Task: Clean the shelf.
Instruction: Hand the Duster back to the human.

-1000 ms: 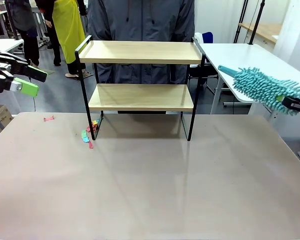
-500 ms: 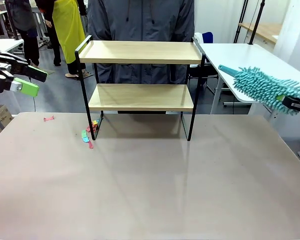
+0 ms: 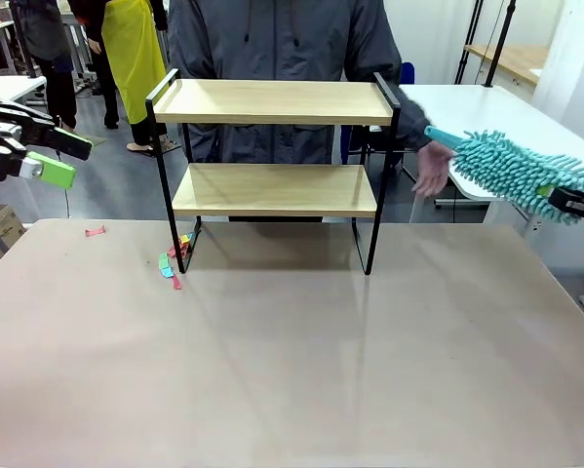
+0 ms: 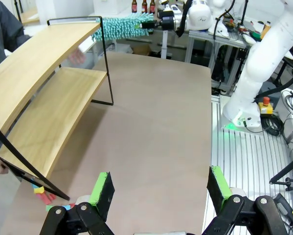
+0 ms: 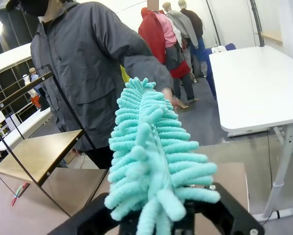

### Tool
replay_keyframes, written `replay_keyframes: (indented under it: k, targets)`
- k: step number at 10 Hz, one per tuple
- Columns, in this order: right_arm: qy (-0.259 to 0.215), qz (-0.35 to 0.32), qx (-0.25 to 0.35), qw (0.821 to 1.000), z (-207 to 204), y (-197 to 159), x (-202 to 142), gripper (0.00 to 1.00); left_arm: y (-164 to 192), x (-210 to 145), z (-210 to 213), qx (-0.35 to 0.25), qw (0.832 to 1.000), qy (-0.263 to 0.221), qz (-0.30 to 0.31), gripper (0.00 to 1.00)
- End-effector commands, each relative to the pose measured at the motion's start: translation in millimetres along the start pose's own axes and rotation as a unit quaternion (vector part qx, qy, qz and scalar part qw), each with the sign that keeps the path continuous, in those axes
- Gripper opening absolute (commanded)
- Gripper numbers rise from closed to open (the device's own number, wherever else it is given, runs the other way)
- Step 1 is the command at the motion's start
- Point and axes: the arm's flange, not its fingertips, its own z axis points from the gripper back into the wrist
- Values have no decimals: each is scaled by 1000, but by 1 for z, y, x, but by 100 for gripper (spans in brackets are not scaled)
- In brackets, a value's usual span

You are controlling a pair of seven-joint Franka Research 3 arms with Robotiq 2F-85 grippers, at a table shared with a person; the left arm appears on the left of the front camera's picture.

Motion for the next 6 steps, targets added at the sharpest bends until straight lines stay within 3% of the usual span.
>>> replay_keyframes:
  k: [1,6]
  targets:
    - [3,-4,1,1000,3,2,6,15,2,0,-2,-4,1000,-13,-9,100]
    - [3,-4,1,1000,3,2,6,15,2,0,-2,-4,1000,-13,-9,100]
